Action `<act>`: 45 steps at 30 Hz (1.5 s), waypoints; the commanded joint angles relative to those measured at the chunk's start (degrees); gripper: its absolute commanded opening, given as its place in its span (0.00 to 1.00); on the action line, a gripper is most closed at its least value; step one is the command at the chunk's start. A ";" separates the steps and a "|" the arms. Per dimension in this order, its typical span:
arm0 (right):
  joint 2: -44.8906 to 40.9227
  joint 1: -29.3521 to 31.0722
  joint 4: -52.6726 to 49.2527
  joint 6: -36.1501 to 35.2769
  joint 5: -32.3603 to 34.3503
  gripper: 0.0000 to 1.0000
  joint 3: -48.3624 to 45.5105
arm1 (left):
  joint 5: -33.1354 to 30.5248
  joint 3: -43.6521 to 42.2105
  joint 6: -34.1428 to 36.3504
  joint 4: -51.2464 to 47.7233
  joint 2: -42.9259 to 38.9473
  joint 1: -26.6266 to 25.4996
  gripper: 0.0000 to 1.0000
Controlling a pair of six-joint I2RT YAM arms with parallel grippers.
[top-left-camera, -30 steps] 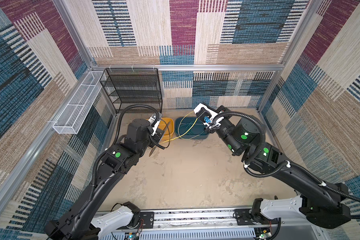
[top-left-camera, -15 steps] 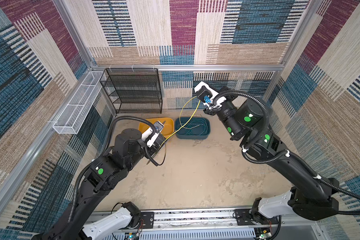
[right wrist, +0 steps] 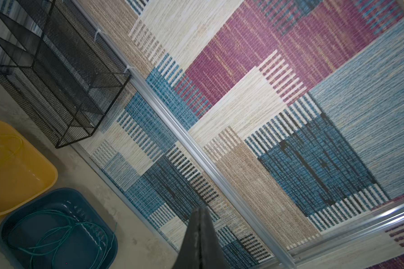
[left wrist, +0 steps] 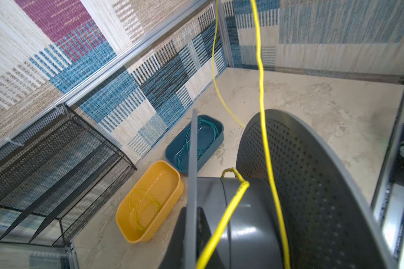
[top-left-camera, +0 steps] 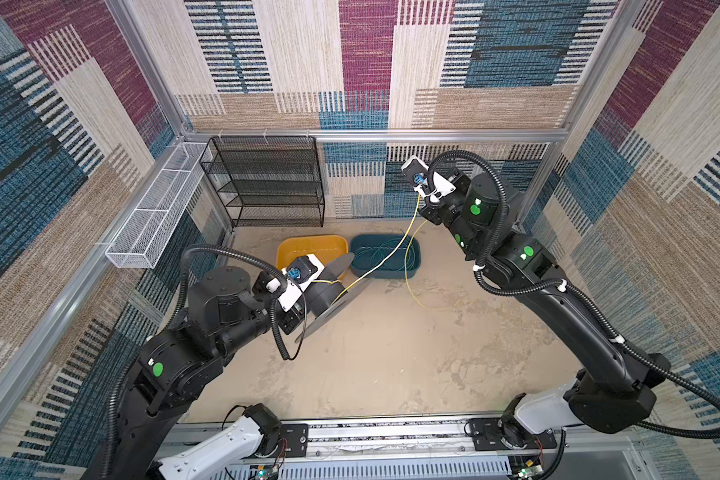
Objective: Wrap the cables
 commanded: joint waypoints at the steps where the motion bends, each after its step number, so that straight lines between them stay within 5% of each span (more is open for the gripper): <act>1: -0.70 -3.36 -1.31 6.99 -4.12 0.00 -3.52 | 4.29 2.78 -1.66 4.70 0.03 -0.06 0.00; 15: -3.90 -11.12 10.83 24.14 -24.22 0.00 -27.83 | 1.73 16.38 -5.69 11.60 11.19 1.21 0.00; 21: -0.59 -11.34 15.44 28.63 -31.18 0.00 -31.96 | 4.65 23.04 -10.68 13.32 16.09 7.14 0.00; 27: 0.27 -11.14 22.96 35.27 -39.22 0.00 -37.68 | 7.76 25.05 -22.98 19.81 20.83 17.85 0.00; 39: 2.67 0.42 27.42 34.09 -30.32 0.00 -43.60 | -7.81 22.34 -41.34 35.35 28.55 22.46 0.00; 45: 0.02 7.76 29.89 34.87 -24.43 0.00 -46.08 | -16.27 21.26 -42.71 39.52 32.46 22.69 0.00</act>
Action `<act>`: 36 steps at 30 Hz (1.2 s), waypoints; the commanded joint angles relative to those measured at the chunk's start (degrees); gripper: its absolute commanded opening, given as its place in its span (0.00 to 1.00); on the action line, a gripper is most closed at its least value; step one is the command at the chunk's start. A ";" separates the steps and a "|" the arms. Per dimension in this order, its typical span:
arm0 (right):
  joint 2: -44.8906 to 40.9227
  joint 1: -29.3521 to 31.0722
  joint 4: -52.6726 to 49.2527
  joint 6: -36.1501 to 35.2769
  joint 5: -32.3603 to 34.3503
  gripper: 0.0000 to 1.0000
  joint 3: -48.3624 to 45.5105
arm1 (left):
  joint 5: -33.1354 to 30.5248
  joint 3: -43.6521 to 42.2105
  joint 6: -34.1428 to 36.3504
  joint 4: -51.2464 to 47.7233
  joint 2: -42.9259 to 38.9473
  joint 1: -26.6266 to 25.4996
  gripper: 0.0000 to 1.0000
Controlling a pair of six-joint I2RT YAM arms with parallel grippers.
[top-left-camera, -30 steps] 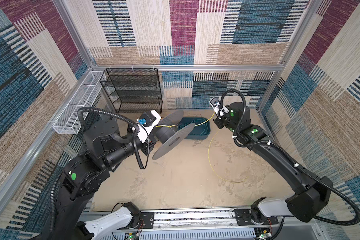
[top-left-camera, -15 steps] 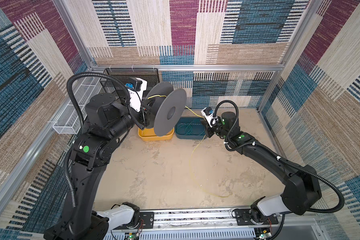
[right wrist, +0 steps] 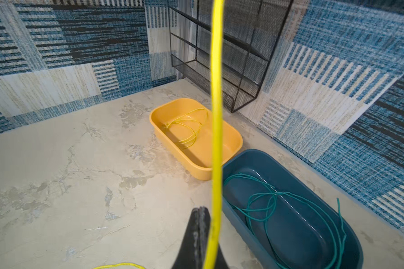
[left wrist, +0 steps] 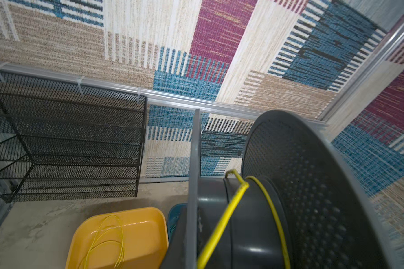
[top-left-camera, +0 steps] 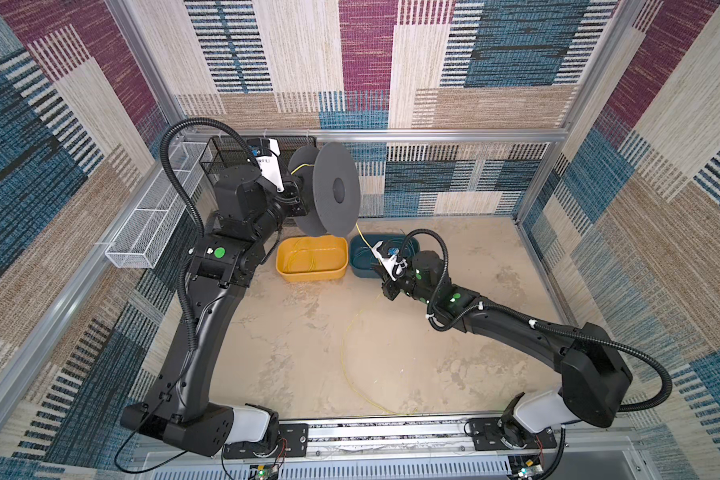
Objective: Wrap the cables
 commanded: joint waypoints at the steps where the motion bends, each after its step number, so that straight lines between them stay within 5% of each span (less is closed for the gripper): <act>1: -1.57 3.94 -2.04 -0.08 5.33 0.00 -0.96 | -13.84 0.66 -2.71 19.85 1.99 0.69 0.00; 16: -5.43 22.03 -18.26 -6.57 20.71 0.00 10.11 | -26.45 8.96 6.57 15.21 16.47 -0.34 0.00; 22: -7.19 22.45 -18.76 -8.62 17.65 0.00 11.90 | -29.43 1.04 14.57 21.40 15.54 -1.67 0.00; 30: -4.06 20.91 -12.80 -2.19 7.07 0.02 4.16 | -29.32 -6.39 15.65 24.87 13.04 -1.74 0.00; 36: -2.75 16.85 -9.16 1.80 0.48 0.15 0.55 | -30.33 -12.69 16.01 28.57 10.80 -1.86 0.00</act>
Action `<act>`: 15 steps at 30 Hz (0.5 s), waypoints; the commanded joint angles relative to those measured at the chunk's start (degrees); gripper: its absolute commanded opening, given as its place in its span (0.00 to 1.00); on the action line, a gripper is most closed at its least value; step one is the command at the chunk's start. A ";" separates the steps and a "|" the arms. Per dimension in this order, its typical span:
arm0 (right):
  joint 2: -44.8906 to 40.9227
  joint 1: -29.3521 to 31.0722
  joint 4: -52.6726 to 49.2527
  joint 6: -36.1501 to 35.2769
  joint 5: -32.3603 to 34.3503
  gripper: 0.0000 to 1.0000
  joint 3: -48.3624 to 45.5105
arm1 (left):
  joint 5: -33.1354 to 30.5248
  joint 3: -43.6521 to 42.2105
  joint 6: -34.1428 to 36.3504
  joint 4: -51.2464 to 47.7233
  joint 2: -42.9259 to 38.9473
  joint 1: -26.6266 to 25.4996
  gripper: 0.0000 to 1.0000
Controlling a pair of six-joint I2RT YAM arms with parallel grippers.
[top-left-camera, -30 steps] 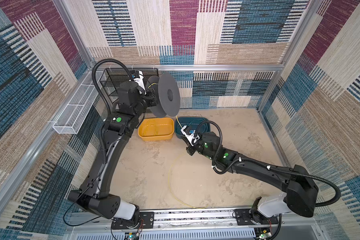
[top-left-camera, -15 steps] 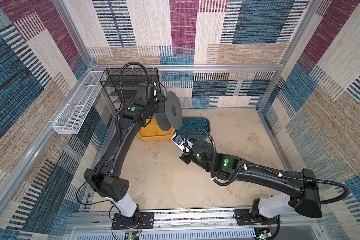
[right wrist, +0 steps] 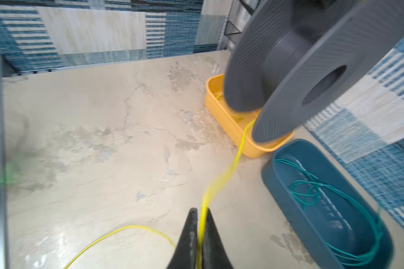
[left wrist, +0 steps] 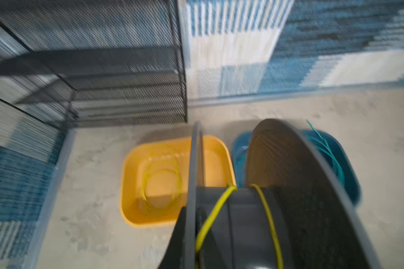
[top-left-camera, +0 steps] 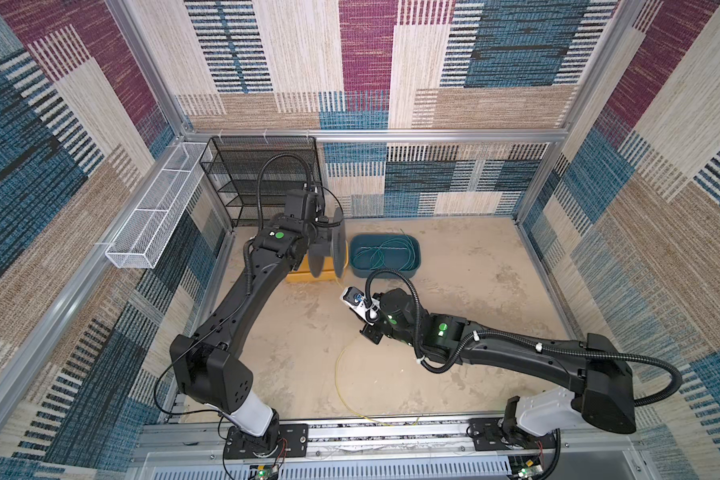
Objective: Wrap the cables
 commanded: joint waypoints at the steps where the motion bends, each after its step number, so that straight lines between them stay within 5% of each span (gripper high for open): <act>1: -0.02 -1.44 5.16 3.47 -10.09 0.19 -1.20 | -10.72 -1.85 2.89 24.41 -1.49 0.39 0.00; 10: -0.76 -2.68 7.13 6.00 -13.03 0.27 -4.48 | -10.15 -5.74 0.97 25.48 -1.47 0.39 0.00; 15: -6.63 -7.30 6.53 8.79 -12.33 0.42 -7.76 | -9.79 -7.06 0.42 25.54 -1.65 0.40 0.00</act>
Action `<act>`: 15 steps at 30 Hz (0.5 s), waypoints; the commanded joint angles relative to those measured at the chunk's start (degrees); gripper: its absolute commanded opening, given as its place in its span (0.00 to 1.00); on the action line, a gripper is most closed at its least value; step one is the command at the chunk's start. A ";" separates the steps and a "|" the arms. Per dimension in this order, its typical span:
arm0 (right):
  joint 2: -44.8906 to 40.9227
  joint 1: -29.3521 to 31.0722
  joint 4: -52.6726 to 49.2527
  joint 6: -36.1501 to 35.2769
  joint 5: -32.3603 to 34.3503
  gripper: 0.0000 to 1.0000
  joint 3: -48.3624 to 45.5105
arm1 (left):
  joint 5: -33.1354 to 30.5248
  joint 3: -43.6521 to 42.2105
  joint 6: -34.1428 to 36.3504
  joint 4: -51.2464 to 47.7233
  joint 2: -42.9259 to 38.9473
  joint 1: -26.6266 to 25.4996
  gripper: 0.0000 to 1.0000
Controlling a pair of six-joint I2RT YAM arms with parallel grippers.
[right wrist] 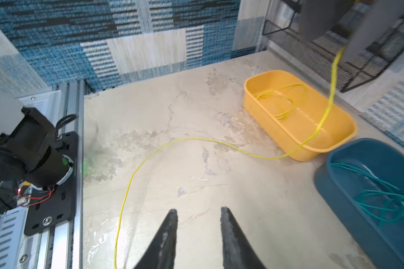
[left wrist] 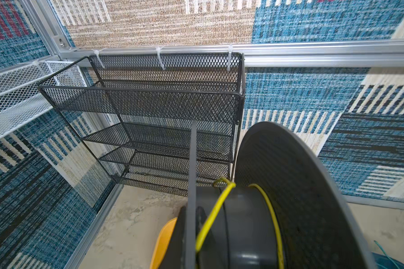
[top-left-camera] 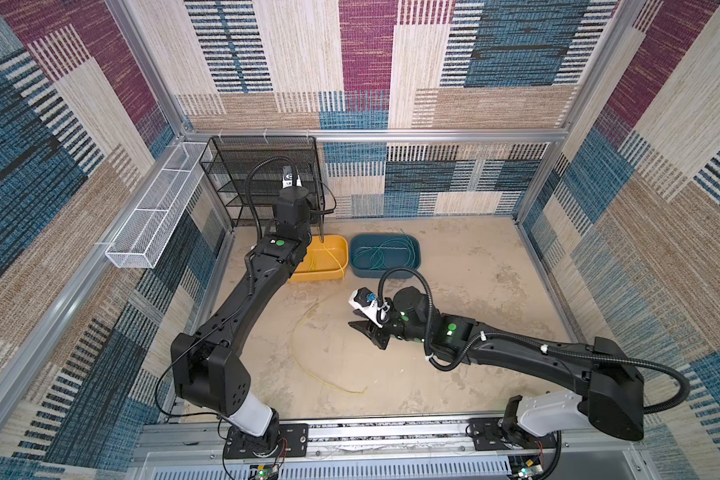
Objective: Wrap the cables
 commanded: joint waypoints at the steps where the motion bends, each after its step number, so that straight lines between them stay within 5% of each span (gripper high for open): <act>1: -1.56 -2.09 1.57 3.81 0.72 0.45 -2.02 | -0.81 -0.54 -1.23 5.31 -0.44 -0.01 0.00; 6: 2.85 -2.19 11.02 13.71 -2.73 0.51 -5.23 | -0.51 -2.20 -2.31 5.61 -0.75 0.02 0.00; 15: 17.10 -2.84 40.79 31.97 2.78 0.66 -8.74 | 0.22 -1.88 -4.05 4.39 -1.64 0.09 0.00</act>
